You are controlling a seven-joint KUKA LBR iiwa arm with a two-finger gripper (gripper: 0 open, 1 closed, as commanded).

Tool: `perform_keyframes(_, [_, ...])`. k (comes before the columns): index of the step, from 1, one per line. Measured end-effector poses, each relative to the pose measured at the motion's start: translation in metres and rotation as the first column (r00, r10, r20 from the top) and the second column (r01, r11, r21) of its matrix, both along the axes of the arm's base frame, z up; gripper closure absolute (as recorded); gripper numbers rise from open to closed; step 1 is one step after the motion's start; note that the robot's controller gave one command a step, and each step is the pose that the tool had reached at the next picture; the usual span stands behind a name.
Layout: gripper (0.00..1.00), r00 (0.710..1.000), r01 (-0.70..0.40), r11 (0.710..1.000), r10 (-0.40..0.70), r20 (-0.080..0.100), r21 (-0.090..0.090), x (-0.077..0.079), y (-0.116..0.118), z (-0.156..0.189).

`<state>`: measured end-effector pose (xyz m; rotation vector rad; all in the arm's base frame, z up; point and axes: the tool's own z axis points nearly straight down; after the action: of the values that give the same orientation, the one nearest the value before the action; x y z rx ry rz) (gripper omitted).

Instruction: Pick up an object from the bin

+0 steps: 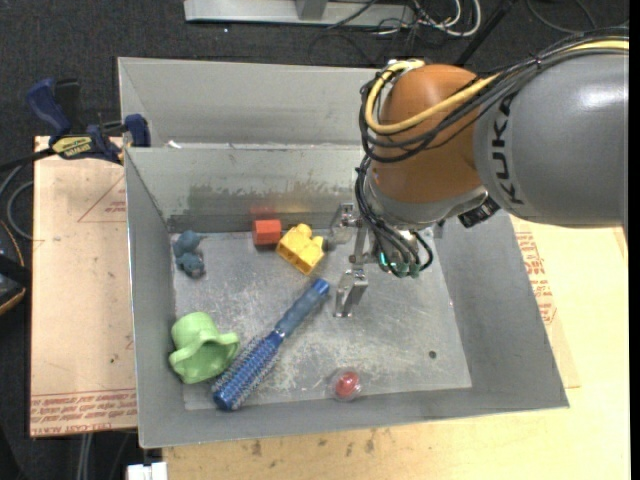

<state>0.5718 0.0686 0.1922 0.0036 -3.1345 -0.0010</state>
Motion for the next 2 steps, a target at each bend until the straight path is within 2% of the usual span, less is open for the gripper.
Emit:
perform_keyframes(1, [0.0, 1.0, -0.015, 1.0, 0.015, 0.003, 0.003, 0.036, 0.082, -0.109])
perform_keyframes(2, [0.0, 0.992, -0.119, 0.993, 0.119, 0.027, 0.004, -0.014, 0.04, -0.113])
